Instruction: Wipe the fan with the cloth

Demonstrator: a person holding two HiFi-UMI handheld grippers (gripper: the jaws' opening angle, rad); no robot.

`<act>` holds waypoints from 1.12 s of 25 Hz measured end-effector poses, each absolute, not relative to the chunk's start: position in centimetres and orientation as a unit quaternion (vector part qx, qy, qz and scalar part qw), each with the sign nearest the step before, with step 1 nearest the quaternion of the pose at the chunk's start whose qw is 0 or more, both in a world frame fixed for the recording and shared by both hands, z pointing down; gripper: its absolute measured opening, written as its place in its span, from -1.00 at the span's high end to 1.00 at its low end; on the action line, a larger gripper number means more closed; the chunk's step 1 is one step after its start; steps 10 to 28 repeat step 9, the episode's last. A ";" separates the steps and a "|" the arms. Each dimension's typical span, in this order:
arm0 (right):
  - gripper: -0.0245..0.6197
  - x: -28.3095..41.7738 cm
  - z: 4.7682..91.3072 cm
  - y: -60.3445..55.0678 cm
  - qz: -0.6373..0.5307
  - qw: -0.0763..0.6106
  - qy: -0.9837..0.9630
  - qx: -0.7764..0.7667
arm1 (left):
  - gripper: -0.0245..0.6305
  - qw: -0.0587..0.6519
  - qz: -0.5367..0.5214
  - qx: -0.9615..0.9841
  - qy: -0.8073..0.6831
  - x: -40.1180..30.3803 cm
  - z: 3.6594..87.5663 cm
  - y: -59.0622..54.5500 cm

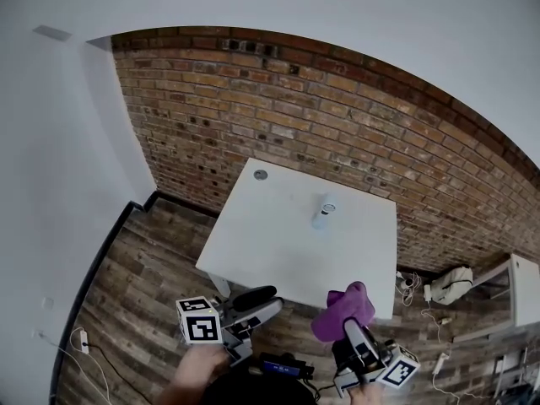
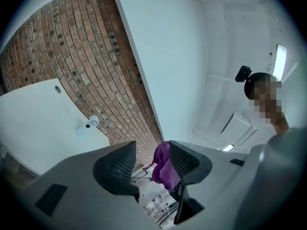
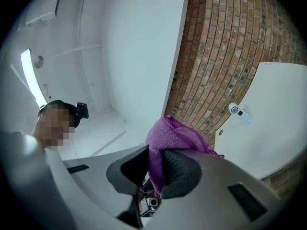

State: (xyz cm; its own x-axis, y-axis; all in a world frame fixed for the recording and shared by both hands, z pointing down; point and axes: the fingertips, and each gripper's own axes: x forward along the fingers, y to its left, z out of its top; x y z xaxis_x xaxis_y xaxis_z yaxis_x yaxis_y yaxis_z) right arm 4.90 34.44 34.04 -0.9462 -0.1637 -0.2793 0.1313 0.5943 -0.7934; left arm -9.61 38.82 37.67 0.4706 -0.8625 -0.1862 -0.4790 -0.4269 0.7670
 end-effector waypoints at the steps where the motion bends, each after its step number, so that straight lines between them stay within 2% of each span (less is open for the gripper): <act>1: 0.75 4.9 34.0 34.5 -0.451 0.164 0.877 -0.009 | 0.26 0.330 -0.292 0.793 -0.422 -9.5 37.7 38.8; 28: 0.75 4.3 34.1 34.9 -0.450 0.166 0.878 -0.011 | 0.26 0.336 -0.310 0.789 -0.412 -10.2 37.6 39.2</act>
